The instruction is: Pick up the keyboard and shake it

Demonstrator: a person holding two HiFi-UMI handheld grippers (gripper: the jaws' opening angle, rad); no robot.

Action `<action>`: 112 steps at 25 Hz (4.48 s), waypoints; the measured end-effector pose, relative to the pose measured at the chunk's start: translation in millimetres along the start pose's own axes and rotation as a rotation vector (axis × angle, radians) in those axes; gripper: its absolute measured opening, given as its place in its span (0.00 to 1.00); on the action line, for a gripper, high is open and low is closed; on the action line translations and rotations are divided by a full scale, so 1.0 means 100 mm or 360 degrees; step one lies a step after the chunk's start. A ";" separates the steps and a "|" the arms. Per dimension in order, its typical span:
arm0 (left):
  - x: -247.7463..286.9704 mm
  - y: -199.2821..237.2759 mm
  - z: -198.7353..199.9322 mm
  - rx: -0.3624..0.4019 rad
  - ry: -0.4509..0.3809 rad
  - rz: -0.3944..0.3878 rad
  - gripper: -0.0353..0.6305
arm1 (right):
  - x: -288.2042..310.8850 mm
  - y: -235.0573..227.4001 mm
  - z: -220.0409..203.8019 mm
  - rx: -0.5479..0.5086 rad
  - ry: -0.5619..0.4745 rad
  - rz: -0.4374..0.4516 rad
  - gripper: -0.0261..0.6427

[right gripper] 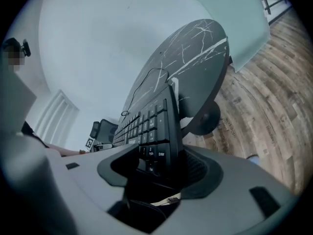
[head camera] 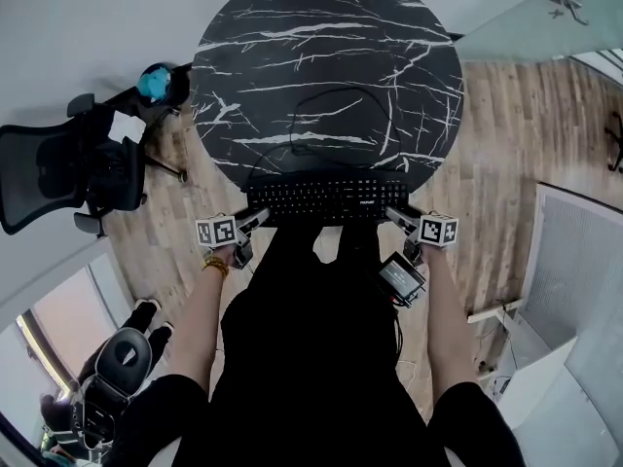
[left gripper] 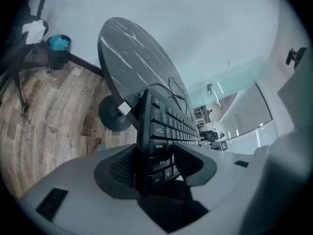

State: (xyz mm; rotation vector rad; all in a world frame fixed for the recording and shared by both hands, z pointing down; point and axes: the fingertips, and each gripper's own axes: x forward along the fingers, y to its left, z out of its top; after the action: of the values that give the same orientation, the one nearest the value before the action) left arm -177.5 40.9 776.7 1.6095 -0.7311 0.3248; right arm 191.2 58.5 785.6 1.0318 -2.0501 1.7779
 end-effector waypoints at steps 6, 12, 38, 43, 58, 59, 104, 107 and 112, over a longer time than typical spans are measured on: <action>-0.01 0.02 -0.01 0.0016 -0.0032 0.0012 0.40 | -0.03 -0.03 0.03 -0.0027 0.0022 0.0026 0.42; -0.01 0.00 -0.03 -0.0008 -0.0029 -0.0083 0.37 | 0.01 -0.01 0.07 0.0033 0.0000 0.0047 0.39; -0.91 -1.75 2.03 0.1081 -0.0697 -0.0295 0.35 | -0.85 1.75 2.18 -0.1173 -0.0669 0.0194 0.36; -1.53 -2.74 2.54 0.1478 -0.1074 -0.0414 0.35 | -1.56 2.78 2.81 -0.1628 -0.1014 0.0263 0.36; -2.51 -3.99 2.73 0.2329 -0.1366 -0.0460 0.35 | -2.76 4.53 2.92 -0.2662 -0.1508 0.0157 0.35; -2.48 -3.97 2.74 0.2355 -0.1346 -0.0421 0.35 | -2.72 4.51 2.93 -0.2690 -0.1475 0.0128 0.35; -1.83 -3.29 2.78 0.2616 -0.1057 0.0371 0.34 | -1.82 3.44 3.02 -0.2837 -0.0849 -0.0455 0.30; -1.74 -3.19 2.70 0.2569 -0.1030 0.0339 0.34 | -1.69 3.27 2.94 -0.2829 -0.0755 -0.0420 0.30; -1.94 -3.39 2.66 0.2427 -0.1129 0.0201 0.34 | -1.82 3.49 2.88 -0.2535 -0.0919 -0.0103 0.30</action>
State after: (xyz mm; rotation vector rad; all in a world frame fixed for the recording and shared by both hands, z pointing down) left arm -166.0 -155.5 347.3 3.2203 -1.2376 0.4363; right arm 175.4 -143.2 342.3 0.9260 -2.5988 -0.5274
